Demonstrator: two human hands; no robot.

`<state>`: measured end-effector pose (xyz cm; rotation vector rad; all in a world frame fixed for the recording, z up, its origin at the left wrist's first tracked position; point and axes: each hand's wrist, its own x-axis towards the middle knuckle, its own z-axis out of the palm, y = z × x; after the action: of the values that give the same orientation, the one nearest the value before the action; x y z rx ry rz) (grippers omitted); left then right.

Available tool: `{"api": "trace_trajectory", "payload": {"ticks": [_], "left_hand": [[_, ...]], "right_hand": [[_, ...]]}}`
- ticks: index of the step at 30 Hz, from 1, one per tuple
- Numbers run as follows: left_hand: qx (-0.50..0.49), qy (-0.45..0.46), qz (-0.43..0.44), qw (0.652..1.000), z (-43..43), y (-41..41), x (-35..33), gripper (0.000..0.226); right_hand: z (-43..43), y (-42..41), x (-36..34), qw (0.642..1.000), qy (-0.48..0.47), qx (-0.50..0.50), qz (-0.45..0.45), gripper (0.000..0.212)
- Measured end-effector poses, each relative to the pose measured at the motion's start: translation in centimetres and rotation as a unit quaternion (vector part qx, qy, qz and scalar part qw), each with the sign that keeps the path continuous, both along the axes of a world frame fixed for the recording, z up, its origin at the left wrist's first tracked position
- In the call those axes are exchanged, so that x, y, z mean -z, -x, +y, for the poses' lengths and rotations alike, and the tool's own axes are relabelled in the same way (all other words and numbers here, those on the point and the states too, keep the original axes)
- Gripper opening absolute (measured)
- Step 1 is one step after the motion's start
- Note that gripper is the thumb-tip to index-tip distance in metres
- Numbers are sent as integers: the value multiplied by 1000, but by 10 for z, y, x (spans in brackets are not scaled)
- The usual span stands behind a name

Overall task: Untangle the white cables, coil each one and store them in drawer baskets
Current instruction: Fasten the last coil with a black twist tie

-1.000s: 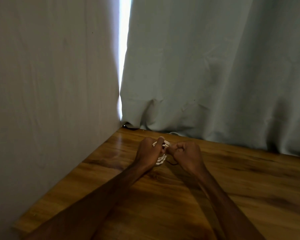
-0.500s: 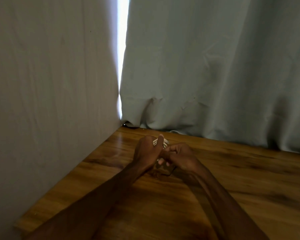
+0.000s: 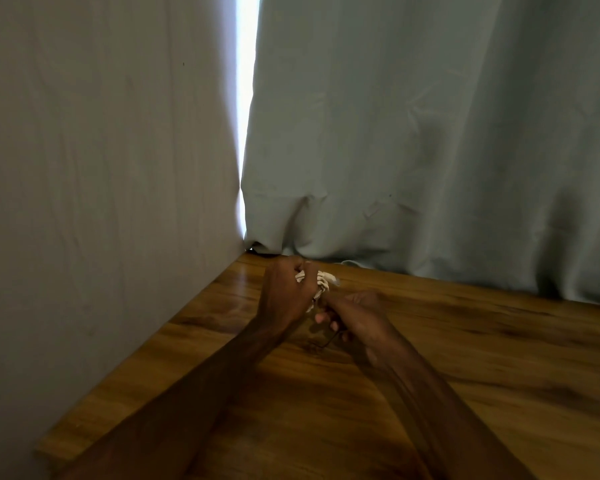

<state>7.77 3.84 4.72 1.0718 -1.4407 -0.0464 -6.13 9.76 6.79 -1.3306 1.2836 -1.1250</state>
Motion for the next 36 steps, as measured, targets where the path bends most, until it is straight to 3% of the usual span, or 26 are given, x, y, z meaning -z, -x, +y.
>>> {"api": "trace_trajectory", "payload": {"ticks": [4, 12, 19, 23, 29, 33, 36], "left_hand": [[17, -7, 34, 999, -1, 0, 0, 28], [9, -5, 6, 1000, -1, 1, 3, 35], [13, 3, 8, 1000, 3, -3, -3, 22], [32, -21, 2, 999, 6, -3, -5, 10], [37, -21, 3, 999, 4, 3, 0, 42], [48, -16, 20, 999, 9, 10, -1, 35], [53, -12, 13, 998, 10, 8, -3, 39]], "right_hand": [[1, -3, 2, 999, -18, 23, -32, 21], [3, -14, 7, 995, 3, 57, -81, 17], [9, -23, -2, 974, -59, -3, -220, 14], [9, -29, 3, 964, -61, 37, -257, 11], [8, -32, 9, 936, -31, 117, -331, 17], [8, -28, 7, 918, -17, 145, -370, 30], [8, -26, 8, 913, -25, 108, -392, 26]]}}
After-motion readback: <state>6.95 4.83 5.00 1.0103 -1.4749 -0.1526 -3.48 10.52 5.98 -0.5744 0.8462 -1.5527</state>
